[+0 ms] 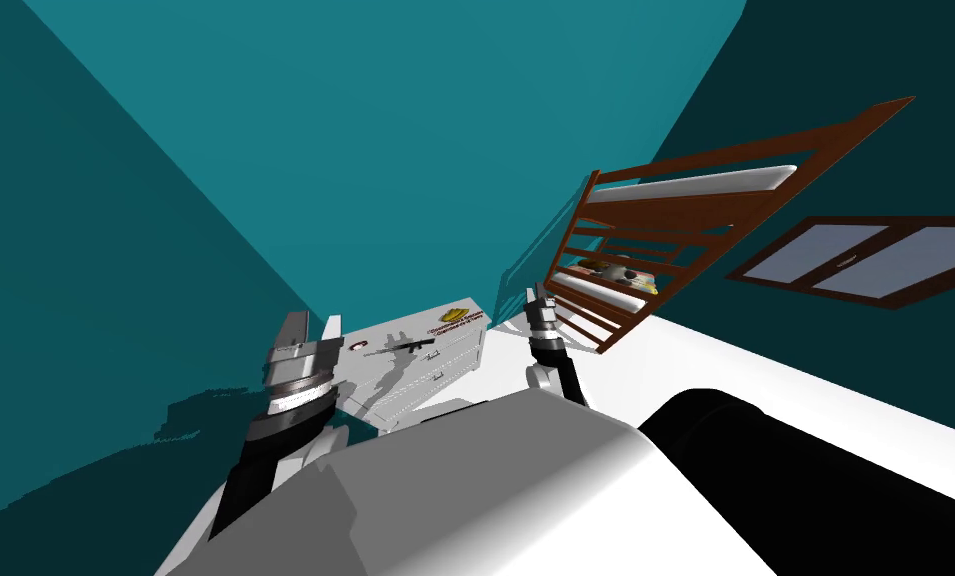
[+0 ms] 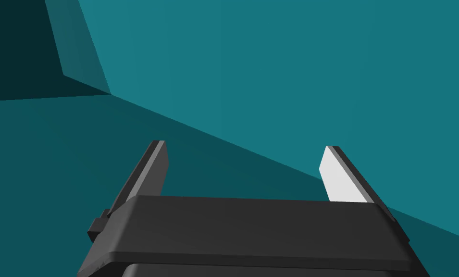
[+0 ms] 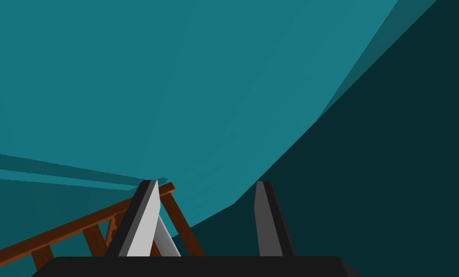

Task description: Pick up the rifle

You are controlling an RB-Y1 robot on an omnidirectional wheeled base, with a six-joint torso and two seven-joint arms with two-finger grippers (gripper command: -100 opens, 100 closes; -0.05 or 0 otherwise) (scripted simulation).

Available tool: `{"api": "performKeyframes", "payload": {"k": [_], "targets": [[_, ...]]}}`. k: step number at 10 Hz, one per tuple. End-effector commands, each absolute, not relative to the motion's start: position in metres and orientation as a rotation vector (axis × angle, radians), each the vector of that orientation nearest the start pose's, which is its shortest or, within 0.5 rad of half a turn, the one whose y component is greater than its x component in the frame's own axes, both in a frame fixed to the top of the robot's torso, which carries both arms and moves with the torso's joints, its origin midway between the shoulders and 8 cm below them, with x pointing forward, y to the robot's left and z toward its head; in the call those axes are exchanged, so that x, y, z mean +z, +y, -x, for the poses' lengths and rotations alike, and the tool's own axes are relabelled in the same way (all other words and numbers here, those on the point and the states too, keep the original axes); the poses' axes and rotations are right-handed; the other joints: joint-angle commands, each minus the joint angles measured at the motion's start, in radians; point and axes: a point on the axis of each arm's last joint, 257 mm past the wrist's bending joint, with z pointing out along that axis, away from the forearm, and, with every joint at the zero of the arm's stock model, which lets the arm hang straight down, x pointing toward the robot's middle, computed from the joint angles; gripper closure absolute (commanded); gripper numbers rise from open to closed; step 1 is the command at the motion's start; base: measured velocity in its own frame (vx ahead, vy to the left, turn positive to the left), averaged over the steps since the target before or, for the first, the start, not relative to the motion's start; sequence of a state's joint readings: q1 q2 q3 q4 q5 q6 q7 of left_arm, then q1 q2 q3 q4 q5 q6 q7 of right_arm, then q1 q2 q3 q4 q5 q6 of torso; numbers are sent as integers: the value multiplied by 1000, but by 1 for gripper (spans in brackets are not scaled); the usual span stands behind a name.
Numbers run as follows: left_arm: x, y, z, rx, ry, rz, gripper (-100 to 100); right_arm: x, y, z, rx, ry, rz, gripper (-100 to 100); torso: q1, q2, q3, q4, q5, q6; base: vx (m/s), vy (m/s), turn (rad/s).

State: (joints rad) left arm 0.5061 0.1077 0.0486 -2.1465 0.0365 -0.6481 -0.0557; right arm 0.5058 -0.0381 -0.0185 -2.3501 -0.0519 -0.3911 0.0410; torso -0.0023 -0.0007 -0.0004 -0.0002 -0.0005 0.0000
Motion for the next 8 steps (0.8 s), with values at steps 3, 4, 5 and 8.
{"api": "performKeyframes", "payload": {"k": [3,4,5,8], "targets": [[-38,301,-354,-1177,746,583,-100,34,-287,-346,1271,653,-679,0,1,0,0,0,0,0,11,-27,17],[-47,303,-358,-1159,766,583,-100,34,-287,-346,1271,653,-679,0,1,0,0,0,0,0,27,-31,33],[-51,304,-359,-1156,772,590,-100,34,-287,-346,1271,653,-679,0,1,-1,-1,0,0,0,19,-23,12],[-85,312,-371,-1093,844,598,-100,34,-287,-346,1271,653,-679,0,1,-2,-1,0,0,0,31,-29,28]]}}
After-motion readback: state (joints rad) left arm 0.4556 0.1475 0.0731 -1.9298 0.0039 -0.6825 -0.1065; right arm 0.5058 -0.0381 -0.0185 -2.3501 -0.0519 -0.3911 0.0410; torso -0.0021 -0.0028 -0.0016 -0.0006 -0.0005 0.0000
